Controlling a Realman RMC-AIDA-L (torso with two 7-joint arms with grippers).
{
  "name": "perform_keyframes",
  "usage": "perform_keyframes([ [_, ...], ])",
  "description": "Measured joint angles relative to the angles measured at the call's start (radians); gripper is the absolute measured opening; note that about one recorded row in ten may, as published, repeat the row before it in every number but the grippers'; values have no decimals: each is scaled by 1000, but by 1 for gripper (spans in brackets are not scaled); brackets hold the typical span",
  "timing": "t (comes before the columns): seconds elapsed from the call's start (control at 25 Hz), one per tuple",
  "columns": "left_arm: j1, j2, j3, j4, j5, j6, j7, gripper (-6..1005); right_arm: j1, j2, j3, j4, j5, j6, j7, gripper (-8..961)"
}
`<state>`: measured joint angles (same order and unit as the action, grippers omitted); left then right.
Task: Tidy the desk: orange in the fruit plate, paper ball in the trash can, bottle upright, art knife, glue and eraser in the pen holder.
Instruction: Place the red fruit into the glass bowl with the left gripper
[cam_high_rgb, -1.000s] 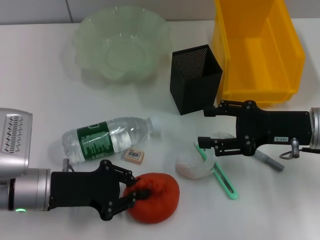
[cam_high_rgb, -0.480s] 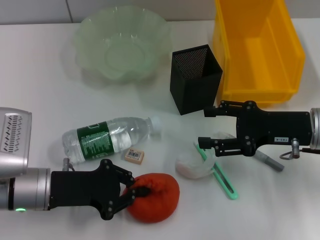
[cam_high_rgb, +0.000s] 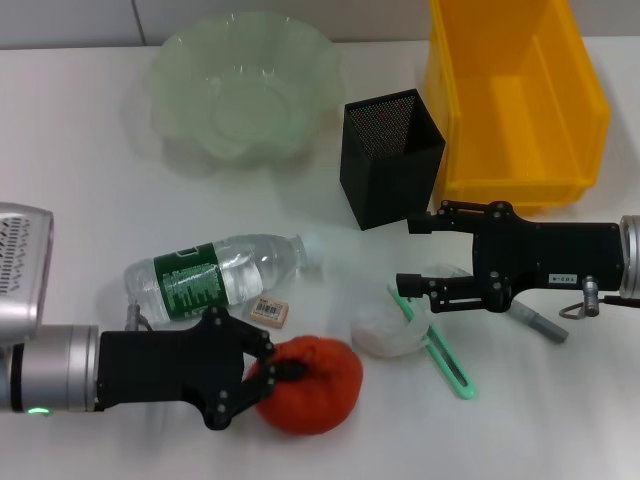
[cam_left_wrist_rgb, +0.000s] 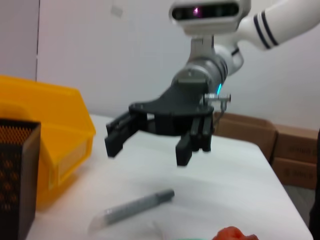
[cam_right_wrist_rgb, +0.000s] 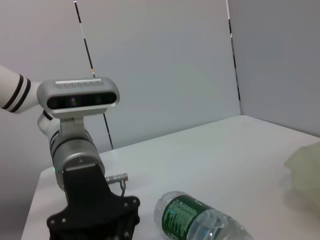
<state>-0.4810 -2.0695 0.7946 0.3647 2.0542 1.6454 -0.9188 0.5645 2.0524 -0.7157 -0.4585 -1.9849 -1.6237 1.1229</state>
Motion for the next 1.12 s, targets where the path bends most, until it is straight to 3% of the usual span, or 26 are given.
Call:
perform_keyframes([
  [0.56, -1, 2, -2, 4, -126, 79, 0, 53, -6, 0, 8, 0, 0, 1, -3, 815],
  [1.12, 3, -4, -2, -62, -394, 58, 69, 52, -22, 3, 10, 2, 7, 7, -10, 814],
])
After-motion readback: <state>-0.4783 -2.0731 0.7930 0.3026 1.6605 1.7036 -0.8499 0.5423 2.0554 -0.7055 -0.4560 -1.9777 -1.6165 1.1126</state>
